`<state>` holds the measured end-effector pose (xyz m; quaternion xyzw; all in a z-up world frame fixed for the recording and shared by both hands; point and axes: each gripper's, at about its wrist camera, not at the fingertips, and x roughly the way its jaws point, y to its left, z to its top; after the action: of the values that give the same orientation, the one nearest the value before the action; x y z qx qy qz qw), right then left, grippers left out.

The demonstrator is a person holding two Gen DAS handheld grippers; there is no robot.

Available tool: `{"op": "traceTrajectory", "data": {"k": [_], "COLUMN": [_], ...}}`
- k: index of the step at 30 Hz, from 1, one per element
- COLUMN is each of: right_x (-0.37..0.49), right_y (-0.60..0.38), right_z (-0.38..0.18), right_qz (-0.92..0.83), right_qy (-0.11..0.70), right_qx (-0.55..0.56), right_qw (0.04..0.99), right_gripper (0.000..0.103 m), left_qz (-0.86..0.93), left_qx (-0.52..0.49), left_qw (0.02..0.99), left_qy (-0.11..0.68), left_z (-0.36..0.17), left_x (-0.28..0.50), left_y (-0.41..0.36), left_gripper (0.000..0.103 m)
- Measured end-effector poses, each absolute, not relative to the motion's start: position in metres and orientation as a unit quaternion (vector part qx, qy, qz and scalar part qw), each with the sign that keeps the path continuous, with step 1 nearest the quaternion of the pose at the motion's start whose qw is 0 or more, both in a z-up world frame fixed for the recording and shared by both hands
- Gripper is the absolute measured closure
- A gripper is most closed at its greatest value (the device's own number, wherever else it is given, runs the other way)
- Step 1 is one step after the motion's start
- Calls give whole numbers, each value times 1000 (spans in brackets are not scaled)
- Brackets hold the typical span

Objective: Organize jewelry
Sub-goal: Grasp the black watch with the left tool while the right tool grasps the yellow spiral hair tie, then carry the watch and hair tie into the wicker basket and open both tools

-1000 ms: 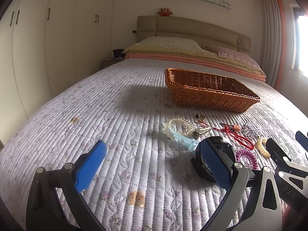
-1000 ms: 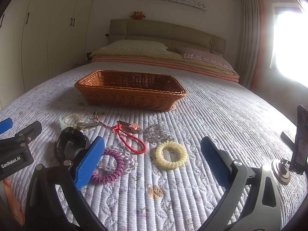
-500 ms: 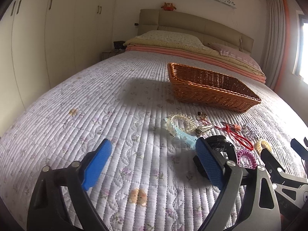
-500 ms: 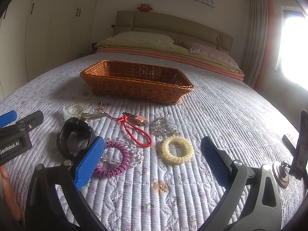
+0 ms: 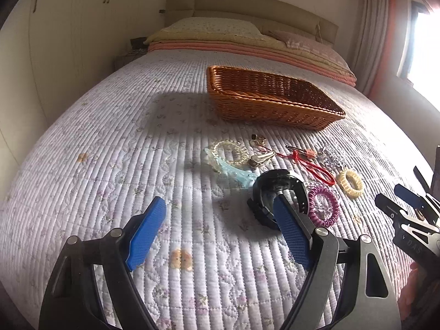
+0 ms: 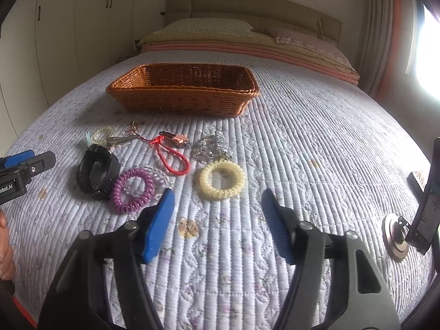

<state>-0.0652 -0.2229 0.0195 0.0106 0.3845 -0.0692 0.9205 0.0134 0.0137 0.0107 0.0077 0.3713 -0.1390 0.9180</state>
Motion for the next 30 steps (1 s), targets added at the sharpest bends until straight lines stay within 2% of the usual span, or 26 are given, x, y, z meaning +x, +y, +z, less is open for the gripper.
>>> {"op": "traceTrajectory", "data": {"k": [3, 9, 12, 18, 21, 22, 24, 26, 27, 28, 30], "right_x": [-65, -33, -16, 2, 9, 11, 15, 17, 18, 18, 15], "right_y": [-238, -260, -266, -274, -275, -275, -273, -269, -268, -265, -260], "right_z": [18, 7, -4, -18, -22, -22, -24, -24, -24, -23, -22], "right_qz": [-71, -73, -57, -61, -60, -62, -67, -73, -70, -66, -68], "right_qy": [402, 441, 459, 470, 476, 478, 482, 481, 480, 479, 475], "right_qx": [25, 42, 61, 76, 73, 69, 63, 51, 48, 43, 30], "right_qw": [913, 893, 885, 877, 874, 873, 871, 872, 873, 874, 877], "right_gripper": [49, 50, 64, 65, 65, 65, 65, 73, 82, 88, 92], "left_qz": [-148, -202, -217, -218, -207, -204, -192, -187, -185, -184, -184], "left_qx": [17, -23, -37, -18, 5, 7, 17, 23, 24, 25, 15], "left_qw": [910, 883, 870, 857, 852, 850, 855, 859, 862, 864, 870], "left_qy": [386, 423, 440, 466, 481, 485, 481, 475, 472, 467, 457], "left_z": [11, 2, -6, -16, -24, -27, -29, -29, -29, -30, -28], "left_x": [16, 32, 41, 56, 63, 64, 64, 63, 62, 61, 59], "left_y": [5, 4, 5, -12, -27, -29, -32, -34, -35, -34, -31], "left_gripper": [29, 46, 57, 58, 67, 73, 77, 79, 81, 84, 95]}}
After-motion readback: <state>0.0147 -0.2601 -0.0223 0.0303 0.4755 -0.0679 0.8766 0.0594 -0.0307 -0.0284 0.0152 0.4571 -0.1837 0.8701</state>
